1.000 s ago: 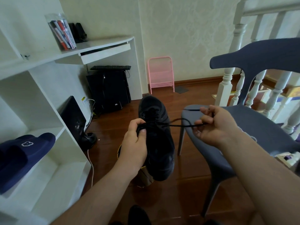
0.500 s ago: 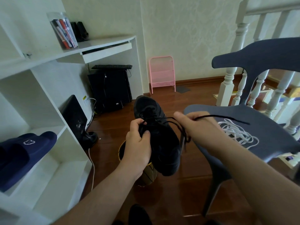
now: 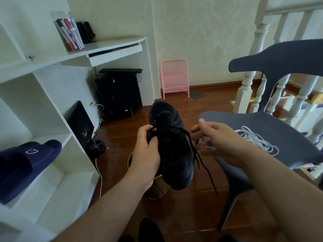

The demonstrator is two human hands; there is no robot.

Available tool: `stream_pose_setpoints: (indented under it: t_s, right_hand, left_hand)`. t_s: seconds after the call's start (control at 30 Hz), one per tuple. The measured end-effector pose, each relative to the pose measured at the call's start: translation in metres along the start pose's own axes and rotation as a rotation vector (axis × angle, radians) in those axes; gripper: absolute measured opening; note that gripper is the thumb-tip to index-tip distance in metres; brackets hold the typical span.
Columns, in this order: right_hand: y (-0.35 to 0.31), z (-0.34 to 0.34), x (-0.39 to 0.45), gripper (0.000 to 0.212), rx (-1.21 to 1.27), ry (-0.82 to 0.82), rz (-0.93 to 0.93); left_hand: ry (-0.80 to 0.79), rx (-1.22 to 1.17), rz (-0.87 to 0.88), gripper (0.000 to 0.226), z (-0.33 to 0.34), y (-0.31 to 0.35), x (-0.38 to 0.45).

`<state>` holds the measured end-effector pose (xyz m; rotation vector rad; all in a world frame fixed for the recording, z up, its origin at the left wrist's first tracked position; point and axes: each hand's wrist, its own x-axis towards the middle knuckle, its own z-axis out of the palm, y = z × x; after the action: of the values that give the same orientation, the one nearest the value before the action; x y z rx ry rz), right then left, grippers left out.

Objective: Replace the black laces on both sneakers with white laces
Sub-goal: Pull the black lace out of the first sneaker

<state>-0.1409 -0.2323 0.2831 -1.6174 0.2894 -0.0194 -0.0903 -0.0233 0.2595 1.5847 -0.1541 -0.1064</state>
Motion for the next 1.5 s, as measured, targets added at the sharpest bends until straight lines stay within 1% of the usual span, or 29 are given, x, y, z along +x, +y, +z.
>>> stream_pose_setpoints:
  t_s: [0.07,0.13,0.17,0.2,0.23,0.3,0.33,0.37,0.4,0.43,0.5,0.53,0.6,0.7,0.8,0.87,0.97,1.0,1.07,1.1,1.13,1.17,1.2,1.27,1.33,1.37,1.4,1.43,1.5]
  right_hand:
    - [0.002,-0.007,0.004,0.019,-0.132,0.166,-0.06]
    - [0.003,-0.009,0.003,0.017,-0.311,0.346,-0.217]
    - [0.001,-0.008,0.001,0.012,-0.35,0.39,-0.308]
    - [-0.002,-0.005,-0.002,0.007,-0.389,0.367,-0.369]
    - [-0.004,-0.001,-0.006,0.011,-0.457,0.289,-0.381]
    - [-0.003,0.012,-0.01,0.024,-0.668,0.11,-0.292]
    - [0.0,0.019,-0.011,0.028,-0.778,0.07,-0.247]
    - [0.005,0.024,-0.01,0.031,-0.878,0.067,-0.228]
    - [0.01,0.028,-0.008,0.032,-0.942,0.092,-0.235]
    - [0.014,0.031,-0.006,0.031,-0.972,0.127,-0.253]
    - [0.014,0.033,-0.003,0.024,-0.975,0.187,-0.298]
    - [0.012,0.032,-0.002,0.021,-0.956,0.21,-0.313]
    - [0.009,0.032,-0.001,0.017,-0.904,0.252,-0.319]
    - [0.006,0.031,-0.003,0.017,-0.861,0.31,-0.323]
    - [0.004,0.021,-0.007,0.016,-0.812,0.376,-0.352]
    - [0.003,0.015,-0.009,0.013,-0.773,0.403,-0.384]
    - [0.003,0.013,-0.014,0.012,-0.694,0.413,-0.405]
    - [0.003,0.013,-0.014,0.013,-0.688,0.412,-0.41]
    - [0.005,0.012,-0.013,0.015,-0.704,0.405,-0.401]
    - [0.005,0.011,-0.013,0.016,-0.721,0.398,-0.392]
    - [0.006,0.011,-0.012,0.017,-0.741,0.391,-0.384]
    - [0.007,0.011,-0.011,0.018,-0.765,0.382,-0.378]
    - [0.008,0.012,-0.01,0.019,-0.788,0.368,-0.37]
    - [0.01,0.016,-0.008,0.024,-0.825,0.331,-0.351]
    - [0.012,0.022,-0.006,0.026,-0.857,0.294,-0.326]
    - [0.014,0.025,-0.004,0.025,-0.868,0.276,-0.314]
    - [0.015,0.028,-0.003,0.024,-0.879,0.262,-0.307]
    - [0.015,0.031,-0.003,0.023,-0.889,0.254,-0.306]
    - [0.017,0.036,-0.003,0.02,-0.913,0.252,-0.318]
  left_hand:
    - [-0.001,0.005,-0.032,0.034,-0.002,-0.001,0.002]
    - [0.008,0.035,-0.058,0.035,-0.002,-0.001,0.002]
    - [0.01,0.046,-0.075,0.035,-0.001,0.0,0.0]
    - [0.006,0.05,-0.087,0.035,0.0,0.002,-0.001]
    - [0.004,0.047,-0.095,0.035,0.001,0.003,-0.001]
    - [-0.018,0.027,-0.091,0.031,0.003,0.003,-0.003]
    - [-0.035,0.012,-0.082,0.022,0.004,0.002,-0.003]
    - [-0.05,0.002,-0.07,0.009,0.006,0.002,-0.005]
    - [-0.059,0.011,-0.056,0.005,0.007,0.001,-0.007]
    - [-0.062,0.036,-0.047,0.013,0.008,-0.002,-0.006]
    - [-0.044,0.028,-0.049,0.017,0.007,-0.005,-0.004]
    - [-0.02,-0.015,-0.065,0.019,0.006,-0.004,-0.003]
    - [0.047,-0.164,-0.13,0.023,0.004,-0.002,0.0]
    - [0.168,-0.324,-0.223,0.02,-0.003,0.002,0.009]
    - [0.279,-0.336,-0.298,0.019,-0.026,-0.008,0.03]
    - [0.257,-0.271,-0.393,0.023,-0.041,-0.016,0.045]
    - [0.156,-0.184,-0.579,0.029,-0.055,-0.024,0.054]
    - [0.1,-0.123,-0.636,0.036,-0.059,-0.023,0.053]
    - [-0.026,0.097,-0.676,0.062,-0.07,-0.028,0.054]
    - [-0.059,0.238,-0.638,0.072,-0.073,-0.032,0.054]
    - [-0.055,0.369,-0.549,0.074,-0.074,-0.035,0.054]
    - [-0.02,0.465,-0.405,0.068,-0.072,-0.037,0.054]
    - [0.034,0.518,-0.223,0.057,-0.068,-0.037,0.052]
    - [0.138,0.514,0.162,0.033,-0.055,-0.028,0.046]
    - [0.142,0.522,0.488,0.017,-0.036,-0.009,0.031]
    - [0.104,0.602,0.612,0.013,-0.029,-0.003,0.024]
    - [0.057,0.725,0.706,0.013,-0.022,-0.002,0.018]
    - [0.018,0.845,0.761,0.016,-0.015,-0.003,0.013]
    - [0.012,0.956,0.752,0.02,-0.005,-0.009,0.009]
